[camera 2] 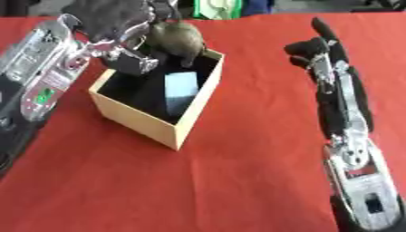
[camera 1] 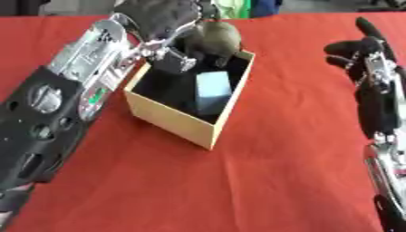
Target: Pick up objects on the table and place them in the box.
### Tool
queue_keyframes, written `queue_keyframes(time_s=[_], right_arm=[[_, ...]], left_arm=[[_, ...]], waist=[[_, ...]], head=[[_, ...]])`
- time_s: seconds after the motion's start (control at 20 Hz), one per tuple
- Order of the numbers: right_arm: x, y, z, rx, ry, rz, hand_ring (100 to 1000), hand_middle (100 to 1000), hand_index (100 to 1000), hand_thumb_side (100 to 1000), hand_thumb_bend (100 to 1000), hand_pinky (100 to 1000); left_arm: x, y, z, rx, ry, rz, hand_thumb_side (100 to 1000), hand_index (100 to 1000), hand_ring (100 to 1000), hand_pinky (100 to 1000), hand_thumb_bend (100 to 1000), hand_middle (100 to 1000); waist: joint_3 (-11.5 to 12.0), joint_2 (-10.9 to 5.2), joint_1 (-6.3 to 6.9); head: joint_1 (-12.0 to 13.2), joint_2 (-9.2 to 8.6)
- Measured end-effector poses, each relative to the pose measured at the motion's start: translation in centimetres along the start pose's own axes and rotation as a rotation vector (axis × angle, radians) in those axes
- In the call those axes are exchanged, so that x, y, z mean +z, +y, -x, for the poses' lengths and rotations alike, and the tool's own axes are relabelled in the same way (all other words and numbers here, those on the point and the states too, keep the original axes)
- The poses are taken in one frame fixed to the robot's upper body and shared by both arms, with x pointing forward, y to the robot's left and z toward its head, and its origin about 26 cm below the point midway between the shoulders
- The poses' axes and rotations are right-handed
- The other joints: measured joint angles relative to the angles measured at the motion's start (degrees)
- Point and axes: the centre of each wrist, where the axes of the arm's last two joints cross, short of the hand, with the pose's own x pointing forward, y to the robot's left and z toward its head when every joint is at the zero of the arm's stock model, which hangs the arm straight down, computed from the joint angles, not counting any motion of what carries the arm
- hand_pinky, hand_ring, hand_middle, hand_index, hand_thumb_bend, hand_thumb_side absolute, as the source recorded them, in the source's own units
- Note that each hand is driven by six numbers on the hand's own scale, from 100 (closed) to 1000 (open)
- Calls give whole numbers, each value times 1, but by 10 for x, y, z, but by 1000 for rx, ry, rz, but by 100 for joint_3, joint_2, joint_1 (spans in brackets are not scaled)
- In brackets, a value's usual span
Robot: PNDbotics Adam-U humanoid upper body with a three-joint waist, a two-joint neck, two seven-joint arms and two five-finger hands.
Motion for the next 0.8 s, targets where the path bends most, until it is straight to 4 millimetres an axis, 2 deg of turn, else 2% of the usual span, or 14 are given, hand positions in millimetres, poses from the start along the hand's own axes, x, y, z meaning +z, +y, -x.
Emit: queue_keyframes(time_s=[0.35,0.55,0.6,0.65,0.7,0.75,0.8], right_arm=[[0,0,0,-1,0,2,792,654,1000,925,100,809],[0,0,-1,-1,-3,3,793,653,1000,926,100,809],[0,0,-1,-1,-3,3,793,653,1000,925,100,809],[0,0,-1,-1,-3,3,793,653,1000,925,100,809],[0,0,-1,-1,-3,3,793,653,1000,924,100,809],[0,0,-1,-1,-4,3,793,653,1000,924,100,809],[0,0,-1,-1,-4,3,793,653,1000,924,100,809]], left_arm=[[-3,-13,-2,2,5,17,112,407,480,370,100,383],[-3,-15,-2,-7,17,28,100,571,620,537,100,517],[-4,-15,-2,-9,20,33,130,663,712,606,100,604],[-4,-16,-3,-11,24,40,151,703,748,631,118,653],[-4,-16,-3,-16,28,46,244,760,815,680,187,731],[-4,-16,-3,-20,32,54,314,779,837,699,220,754],[-4,-16,-3,-23,38,63,458,815,879,738,335,800]], waist=[[-26,22,-3],[-25,22,-3],[-25,22,-3],[-25,22,-4],[-24,22,-4],[-24,22,-7],[-24,22,-11]], head=[[7,-45],[7,-46],[7,-46],[7,-46],[8,-46],[9,-46],[10,-46]])
